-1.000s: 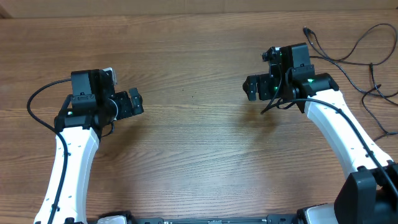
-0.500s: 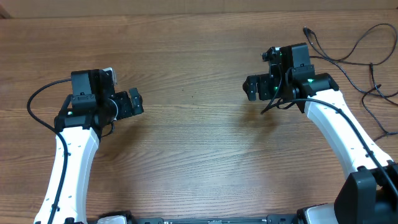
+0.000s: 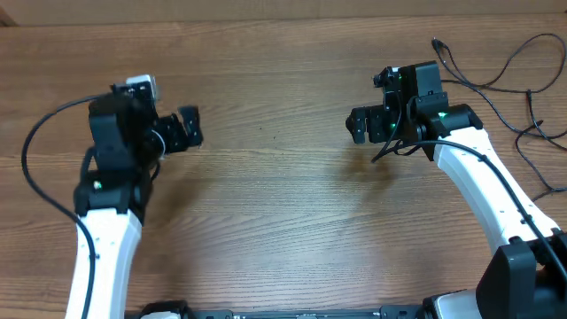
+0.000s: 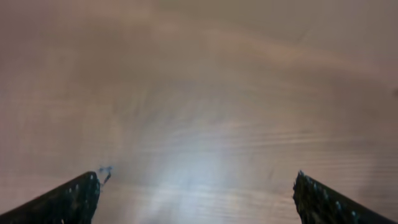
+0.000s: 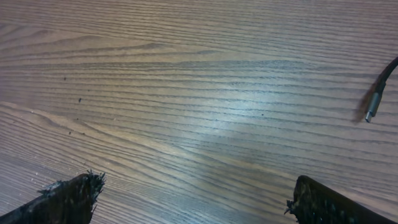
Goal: Untangle cables
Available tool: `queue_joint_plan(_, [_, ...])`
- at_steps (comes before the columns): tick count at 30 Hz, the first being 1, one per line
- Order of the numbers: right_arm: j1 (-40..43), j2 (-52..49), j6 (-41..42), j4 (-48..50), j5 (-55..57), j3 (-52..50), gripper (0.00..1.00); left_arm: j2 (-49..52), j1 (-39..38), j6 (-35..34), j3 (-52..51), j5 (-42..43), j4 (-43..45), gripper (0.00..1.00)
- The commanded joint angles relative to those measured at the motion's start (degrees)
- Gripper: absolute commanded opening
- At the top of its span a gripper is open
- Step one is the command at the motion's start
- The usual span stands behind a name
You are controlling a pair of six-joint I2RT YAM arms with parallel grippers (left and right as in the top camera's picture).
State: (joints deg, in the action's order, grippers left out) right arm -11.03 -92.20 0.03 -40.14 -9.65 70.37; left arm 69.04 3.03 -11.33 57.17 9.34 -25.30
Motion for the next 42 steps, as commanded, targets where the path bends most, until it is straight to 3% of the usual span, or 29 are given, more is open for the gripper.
queue_joint_plan(1, [-0.17,1.51,0.42,-0.04,-0.35,-0.15,1.00,-6.25,-3.52,4.48,-6.64,-0.98,12.07,0.99])
queue_joint_plan(5, [-0.17,1.51,0.42,-0.04,-0.35,-0.15,1.00,-11.89,-6.03,8.70,-15.43,-0.98,27.08,0.99])
queue_joint_plan(12, [-0.17,1.51,0.42,-0.04,-0.35,-0.15,1.00,-21.33,-6.86,9.55,-31.85,-0.72,52.54,1.00])
queue_joint_plan(19, [-0.17,1.51,0.42,-0.04,-0.35,-0.15,1.00,-32.17,-6.86,12.35,-45.68,-0.74,66.12,1.00])
queue_joint_plan(28, [-0.17,1.51,0.42,-0.04,-0.35,-0.15,1.00,-46.18,-6.80,20.15,-57.09,-1.18,65.77,1.00])
queue_joint_plan(42, [-0.17,1.51,0.42,-0.04,-0.35,-0.15,1.00,-68.19,-6.80,20.37,-56.85,-8.31,28.09,1.00])
